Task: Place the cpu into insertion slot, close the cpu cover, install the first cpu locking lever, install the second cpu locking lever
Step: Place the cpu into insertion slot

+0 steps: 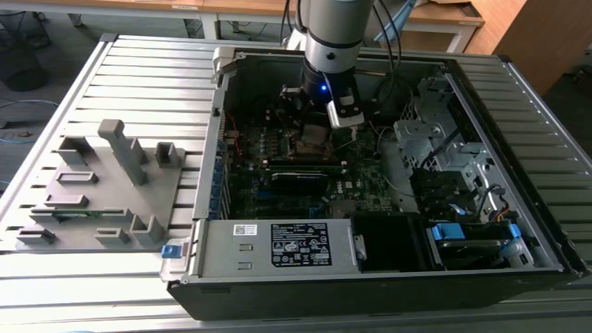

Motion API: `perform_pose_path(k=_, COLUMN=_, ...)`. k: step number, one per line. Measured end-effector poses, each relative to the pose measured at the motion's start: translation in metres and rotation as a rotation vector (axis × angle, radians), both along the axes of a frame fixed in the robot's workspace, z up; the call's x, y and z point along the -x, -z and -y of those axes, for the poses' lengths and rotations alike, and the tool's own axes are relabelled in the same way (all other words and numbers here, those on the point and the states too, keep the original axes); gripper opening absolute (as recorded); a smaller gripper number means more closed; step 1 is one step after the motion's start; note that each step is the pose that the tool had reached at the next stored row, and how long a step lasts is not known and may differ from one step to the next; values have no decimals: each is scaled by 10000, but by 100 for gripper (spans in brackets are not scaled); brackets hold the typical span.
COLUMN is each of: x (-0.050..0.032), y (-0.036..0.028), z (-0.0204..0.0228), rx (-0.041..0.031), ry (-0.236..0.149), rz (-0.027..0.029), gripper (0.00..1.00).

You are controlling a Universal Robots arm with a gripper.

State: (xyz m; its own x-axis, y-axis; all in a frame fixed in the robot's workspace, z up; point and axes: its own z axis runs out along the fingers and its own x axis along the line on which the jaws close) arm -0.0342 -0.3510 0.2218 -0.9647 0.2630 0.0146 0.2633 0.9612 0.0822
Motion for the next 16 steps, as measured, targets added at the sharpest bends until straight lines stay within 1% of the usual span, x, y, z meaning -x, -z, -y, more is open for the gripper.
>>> perform_pose_path(k=14, x=0, y=18, z=0, rx=-1, ry=2545, rz=0, gripper=54)
perform_pose_path(k=15, x=0, y=19, z=0, rx=0, ry=2700, rz=0, gripper=54)
perform_pose_path(k=16, x=0, y=19, z=0, rx=0, ry=2760, rz=0, gripper=54)
